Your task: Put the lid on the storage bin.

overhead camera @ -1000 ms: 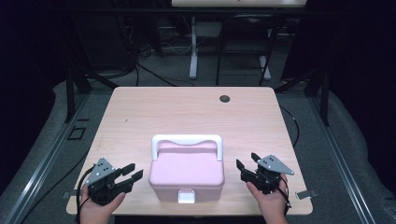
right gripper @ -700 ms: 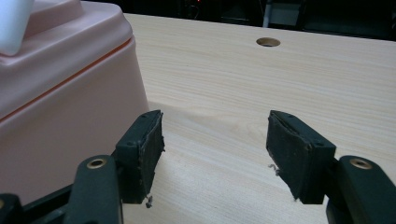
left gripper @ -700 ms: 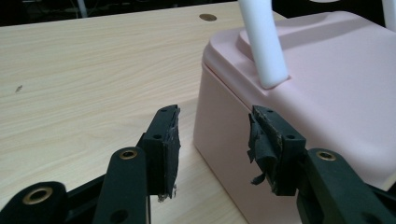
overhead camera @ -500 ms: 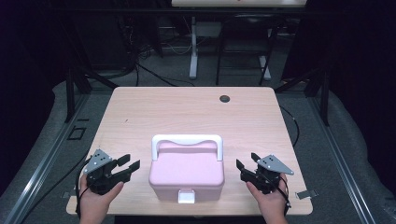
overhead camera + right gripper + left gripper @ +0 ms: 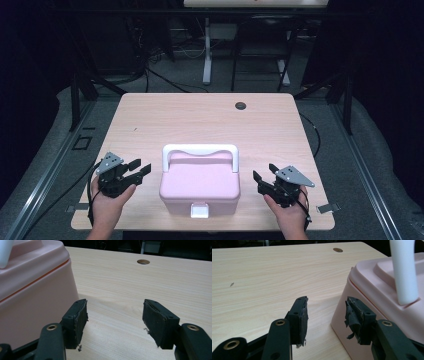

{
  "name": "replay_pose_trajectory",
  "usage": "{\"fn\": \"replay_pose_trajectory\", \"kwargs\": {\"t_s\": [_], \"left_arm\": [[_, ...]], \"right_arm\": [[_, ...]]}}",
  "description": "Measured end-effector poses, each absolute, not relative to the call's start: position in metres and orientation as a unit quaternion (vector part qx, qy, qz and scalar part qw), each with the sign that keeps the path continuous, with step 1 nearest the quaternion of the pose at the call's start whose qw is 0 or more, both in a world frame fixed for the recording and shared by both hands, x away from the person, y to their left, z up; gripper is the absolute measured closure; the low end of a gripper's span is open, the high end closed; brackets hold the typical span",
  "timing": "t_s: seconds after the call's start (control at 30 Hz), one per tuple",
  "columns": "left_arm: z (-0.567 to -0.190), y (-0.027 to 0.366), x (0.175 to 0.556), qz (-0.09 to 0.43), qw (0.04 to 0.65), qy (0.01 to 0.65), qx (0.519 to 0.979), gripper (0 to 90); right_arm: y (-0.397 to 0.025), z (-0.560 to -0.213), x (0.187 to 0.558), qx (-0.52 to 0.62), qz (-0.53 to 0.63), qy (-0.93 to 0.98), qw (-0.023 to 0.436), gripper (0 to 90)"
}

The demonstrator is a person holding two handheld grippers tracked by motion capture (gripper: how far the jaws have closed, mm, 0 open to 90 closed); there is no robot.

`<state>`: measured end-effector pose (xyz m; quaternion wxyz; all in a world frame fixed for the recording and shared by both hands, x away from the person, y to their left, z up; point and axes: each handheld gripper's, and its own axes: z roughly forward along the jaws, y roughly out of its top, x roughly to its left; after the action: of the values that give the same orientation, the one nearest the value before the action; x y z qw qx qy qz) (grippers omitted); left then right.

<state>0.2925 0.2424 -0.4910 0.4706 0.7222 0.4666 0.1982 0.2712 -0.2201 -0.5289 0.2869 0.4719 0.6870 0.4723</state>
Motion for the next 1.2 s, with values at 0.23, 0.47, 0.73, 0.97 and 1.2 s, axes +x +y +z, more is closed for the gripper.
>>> {"fn": "replay_pose_trajectory", "kwargs": {"t_s": [0.23, 0.47, 0.73, 0.97, 1.2], "left_arm": [[-0.502, 0.245, 0.297, 0.201, 0.462, 0.467, 0.727, 52.2], [-0.514, 0.249, 0.297, 0.202, 0.456, 0.470, 0.728, 52.2], [-0.527, 0.251, 0.296, 0.195, 0.445, 0.467, 0.739, 52.1], [-0.533, 0.255, 0.295, 0.194, 0.442, 0.471, 0.739, 52.1], [-0.538, 0.257, 0.293, 0.191, 0.443, 0.475, 0.736, 51.9]], "right_arm": [[-0.221, -0.529, 0.272, 0.473, 0.474, 0.685, 0.287, 35.7], [-0.221, -0.530, 0.272, 0.472, 0.472, 0.687, 0.288, 35.8], [-0.224, -0.531, 0.272, 0.474, 0.472, 0.687, 0.285, 36.2], [-0.225, -0.533, 0.274, 0.477, 0.467, 0.689, 0.282, 36.6], [-0.226, -0.535, 0.275, 0.480, 0.466, 0.689, 0.278, 37.1]]}}
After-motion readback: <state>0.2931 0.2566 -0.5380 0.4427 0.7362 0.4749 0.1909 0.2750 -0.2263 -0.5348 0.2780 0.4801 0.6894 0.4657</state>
